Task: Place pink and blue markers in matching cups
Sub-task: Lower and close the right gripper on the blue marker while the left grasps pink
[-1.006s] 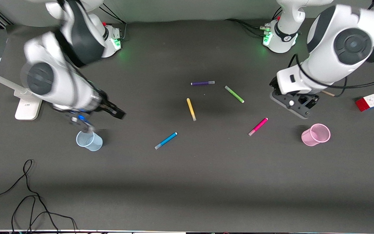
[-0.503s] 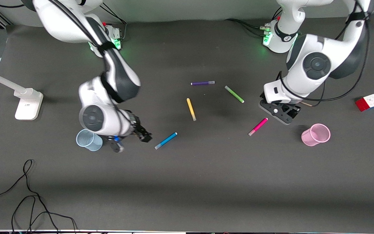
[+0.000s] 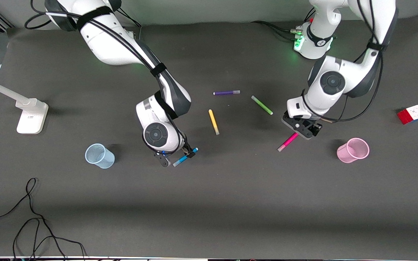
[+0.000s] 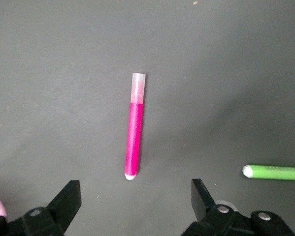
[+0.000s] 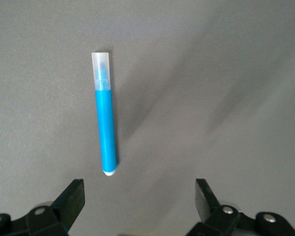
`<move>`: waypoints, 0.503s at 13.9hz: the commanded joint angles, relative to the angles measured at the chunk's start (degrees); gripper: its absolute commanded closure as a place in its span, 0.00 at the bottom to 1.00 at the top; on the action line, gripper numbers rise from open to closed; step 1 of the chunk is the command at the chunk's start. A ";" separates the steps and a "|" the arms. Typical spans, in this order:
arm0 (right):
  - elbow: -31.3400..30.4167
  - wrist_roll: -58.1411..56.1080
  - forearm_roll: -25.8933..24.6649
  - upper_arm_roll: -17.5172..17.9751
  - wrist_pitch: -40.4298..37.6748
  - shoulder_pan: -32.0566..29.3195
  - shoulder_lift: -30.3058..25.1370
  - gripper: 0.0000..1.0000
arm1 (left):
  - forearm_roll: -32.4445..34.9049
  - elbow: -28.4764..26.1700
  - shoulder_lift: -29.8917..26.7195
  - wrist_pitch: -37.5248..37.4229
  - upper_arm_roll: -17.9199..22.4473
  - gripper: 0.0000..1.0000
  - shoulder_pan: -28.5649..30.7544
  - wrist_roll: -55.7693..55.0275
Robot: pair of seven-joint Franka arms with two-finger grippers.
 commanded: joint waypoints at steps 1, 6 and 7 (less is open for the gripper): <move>2.00 2.19 0.57 -0.72 3.02 1.71 3.16 0.02 | 2.26 0.47 5.40 5.14 0.11 0.01 0.39 0.70; 2.17 2.27 0.57 -0.72 6.64 1.80 5.62 0.06 | 4.99 0.74 9.90 7.89 1.96 0.01 0.39 0.70; 2.17 2.27 0.57 -0.72 6.81 2.23 5.72 0.10 | 4.99 0.91 10.34 7.89 1.96 0.02 0.39 0.70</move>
